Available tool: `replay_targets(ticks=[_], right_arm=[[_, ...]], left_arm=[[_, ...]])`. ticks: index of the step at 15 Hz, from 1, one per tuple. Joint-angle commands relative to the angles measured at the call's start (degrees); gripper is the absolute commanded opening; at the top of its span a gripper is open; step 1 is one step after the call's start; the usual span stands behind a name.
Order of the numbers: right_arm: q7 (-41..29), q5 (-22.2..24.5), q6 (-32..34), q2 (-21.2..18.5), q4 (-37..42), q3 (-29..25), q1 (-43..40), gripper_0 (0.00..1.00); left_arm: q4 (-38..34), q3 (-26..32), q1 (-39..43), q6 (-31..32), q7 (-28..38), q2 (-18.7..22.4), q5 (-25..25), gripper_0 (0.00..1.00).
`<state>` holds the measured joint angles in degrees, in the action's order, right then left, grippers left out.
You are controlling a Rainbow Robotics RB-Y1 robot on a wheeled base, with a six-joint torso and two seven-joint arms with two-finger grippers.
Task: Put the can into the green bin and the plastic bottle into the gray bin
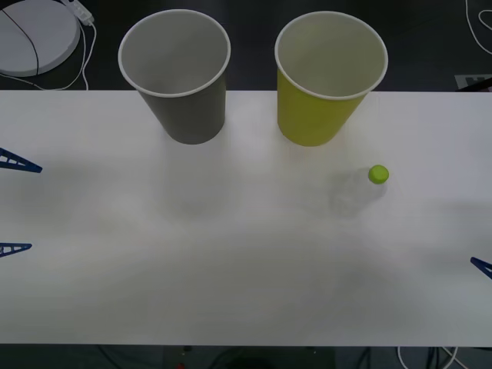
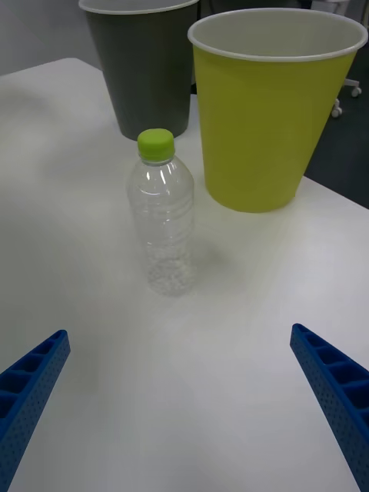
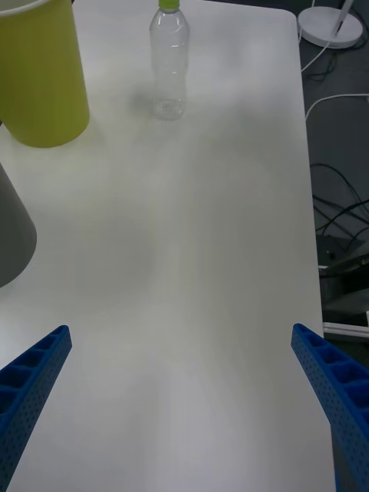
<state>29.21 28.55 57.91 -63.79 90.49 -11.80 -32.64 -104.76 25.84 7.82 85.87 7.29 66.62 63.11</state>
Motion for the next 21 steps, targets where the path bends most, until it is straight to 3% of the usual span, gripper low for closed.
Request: replay_targets(ticks=[1,4,21], right_arm=[[0.23,-0.25,0.98,1.22,-2.42,4.16,3.90,1.00],[0.85,-1.83,0.98,1.39,-4.44,8.46,7.06,1.00],[3.49,0.02,-5.97,6.05,-5.76,16.90,18.31,1.00]], left_arm=[[0.00,0.00,0.00,0.00,0.00,0.00,0.00,1.00],[0.00,0.00,0.00,0.00,0.00,0.00,0.00,1.00],[0.00,0.00,0.00,0.00,0.00,0.00,0.00,1.00]])
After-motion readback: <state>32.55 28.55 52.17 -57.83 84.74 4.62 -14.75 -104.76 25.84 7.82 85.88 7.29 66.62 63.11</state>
